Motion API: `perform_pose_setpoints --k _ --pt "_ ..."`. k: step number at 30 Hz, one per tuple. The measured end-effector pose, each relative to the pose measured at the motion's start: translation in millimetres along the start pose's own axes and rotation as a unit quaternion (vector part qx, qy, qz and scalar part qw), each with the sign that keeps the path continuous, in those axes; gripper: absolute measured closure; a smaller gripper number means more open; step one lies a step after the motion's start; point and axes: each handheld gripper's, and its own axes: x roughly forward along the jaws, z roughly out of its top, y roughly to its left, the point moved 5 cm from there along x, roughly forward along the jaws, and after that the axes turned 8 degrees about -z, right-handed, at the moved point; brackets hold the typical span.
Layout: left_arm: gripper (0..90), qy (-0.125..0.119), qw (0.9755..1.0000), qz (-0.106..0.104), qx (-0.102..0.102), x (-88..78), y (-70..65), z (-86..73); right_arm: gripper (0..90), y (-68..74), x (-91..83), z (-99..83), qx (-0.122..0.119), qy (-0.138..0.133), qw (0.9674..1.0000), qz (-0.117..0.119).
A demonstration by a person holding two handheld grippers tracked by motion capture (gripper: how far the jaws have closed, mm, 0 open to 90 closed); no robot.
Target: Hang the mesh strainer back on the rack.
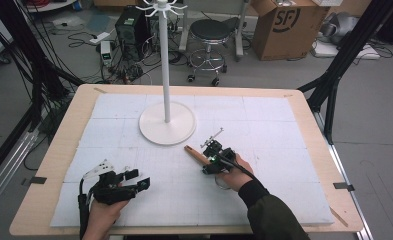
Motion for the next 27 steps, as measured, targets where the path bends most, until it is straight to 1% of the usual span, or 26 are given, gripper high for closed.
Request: perform_pose_setpoints --k 1,2,3,6,8,10,13,14,17,18,22,24,27 --pt "28.6 -0.001 1.0000 0.001 -0.004 -0.7 -0.2 0.0 66.0 -0.1 -0.2 0.0 -0.003 0.002 1.0000 -0.001" --pt "28.6 -0.002 1.0000 0.002 -0.004 -1.8 0.4 -0.1 66.4 -0.2 -0.2 0.5 0.000 0.002 1.0000 0.001" --pt "28.6 -0.004 1.0000 0.001 -0.005 -2.4 0.6 0.1 66.8 -1.3 0.0 1.4 0.000 0.007 0.9999 0.008" --pt "28.8 -0.005 1.0000 0.001 -0.006 -3.3 1.2 0.0 68.5 -4.1 0.1 3.8 -0.011 0.019 0.9997 0.014" --pt "28.8 -0.005 1.0000 0.003 -0.005 -3.4 2.2 0.1 69.2 -5.8 0.0 4.5 -0.002 0.024 0.9994 0.024" --pt "28.9 -0.004 1.0000 0.003 -0.007 -3.8 2.9 0.0 69.3 -7.0 0.4 4.9 -0.005 0.024 0.9992 0.031" --pt "29.0 -0.004 1.0000 0.003 -0.006 -4.3 2.4 0.0 69.3 -6.3 0.5 7.1 -0.018 0.034 0.9989 0.026" --pt "29.1 -0.005 1.0000 0.002 -0.006 -4.5 1.9 0.1 69.3 -5.4 0.1 8.0 -0.019 0.039 0.9988 0.024" --pt "29.1 -0.006 1.0000 0.003 -0.004 -4.6 1.5 0.1 69.4 -5.4 0.5 9.5 -0.032 0.045 0.9982 0.022" --pt "29.2 -0.006 1.0000 0.003 -0.006 -4.8 1.5 0.0 69.5 -5.0 0.3 9.6 -0.031 0.045 0.9983 0.021" --pt "29.3 -0.006 1.0000 0.003 -0.006 -5.3 2.3 -0.1 69.6 -5.7 0.0 9.3 -0.040 0.040 0.9981 0.023" --pt "29.3 -0.007 1.0000 0.003 -0.005 -5.9 2.4 -0.1 69.6 -6.2 -0.6 8.6 -0.036 0.035 0.9984 0.026" --pt "29.4 -0.007 1.0000 0.002 -0.005 -6.2 2.1 0.0 69.6 -9.9 -1.2 6.4 -0.016 0.023 0.9986 0.044"
